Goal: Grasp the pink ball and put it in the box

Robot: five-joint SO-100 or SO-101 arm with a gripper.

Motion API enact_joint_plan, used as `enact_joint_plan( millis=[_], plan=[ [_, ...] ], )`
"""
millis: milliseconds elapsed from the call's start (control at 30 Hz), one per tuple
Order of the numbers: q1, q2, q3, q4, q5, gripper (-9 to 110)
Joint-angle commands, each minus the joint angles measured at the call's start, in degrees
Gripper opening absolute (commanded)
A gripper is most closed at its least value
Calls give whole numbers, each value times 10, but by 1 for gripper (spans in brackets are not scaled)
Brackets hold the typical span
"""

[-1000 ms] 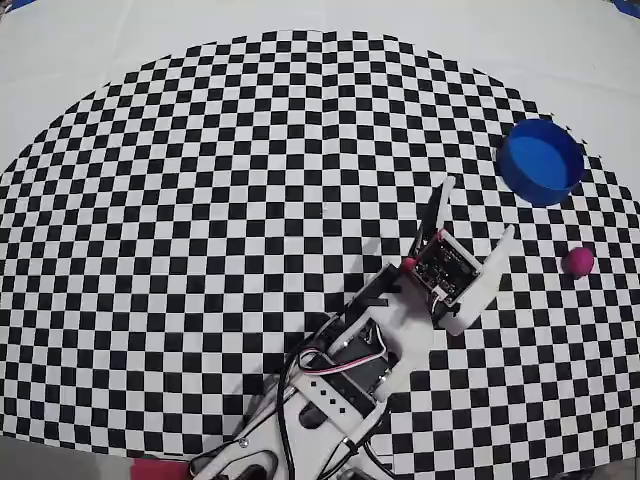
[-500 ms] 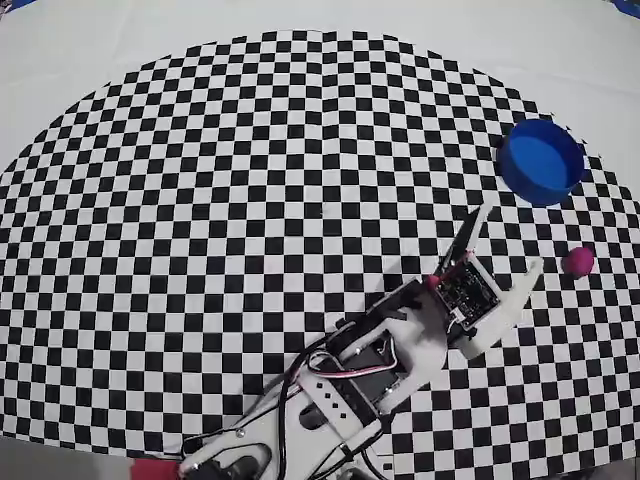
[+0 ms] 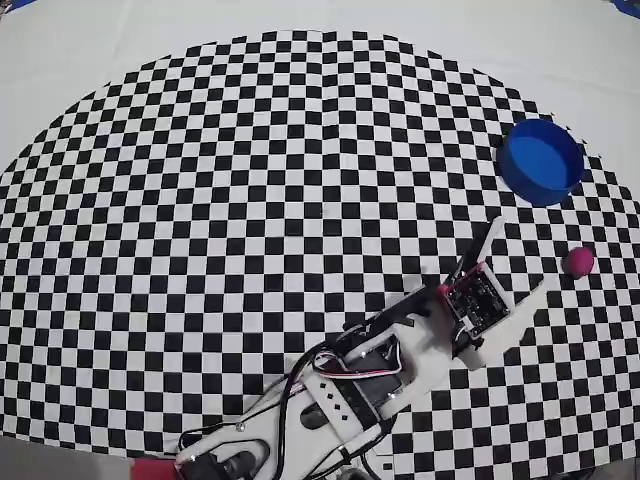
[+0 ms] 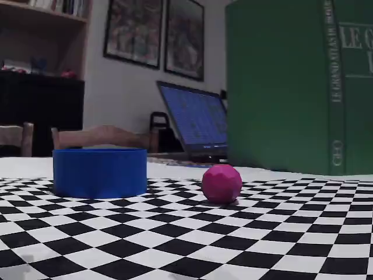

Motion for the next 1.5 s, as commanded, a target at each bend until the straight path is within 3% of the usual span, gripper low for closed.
enact_joint_plan(
  millis=[0,1467],
  plan=[
    [14,-11,4,2,-5,30],
    [48,-216,-83,-39,-4,31]
  ],
)
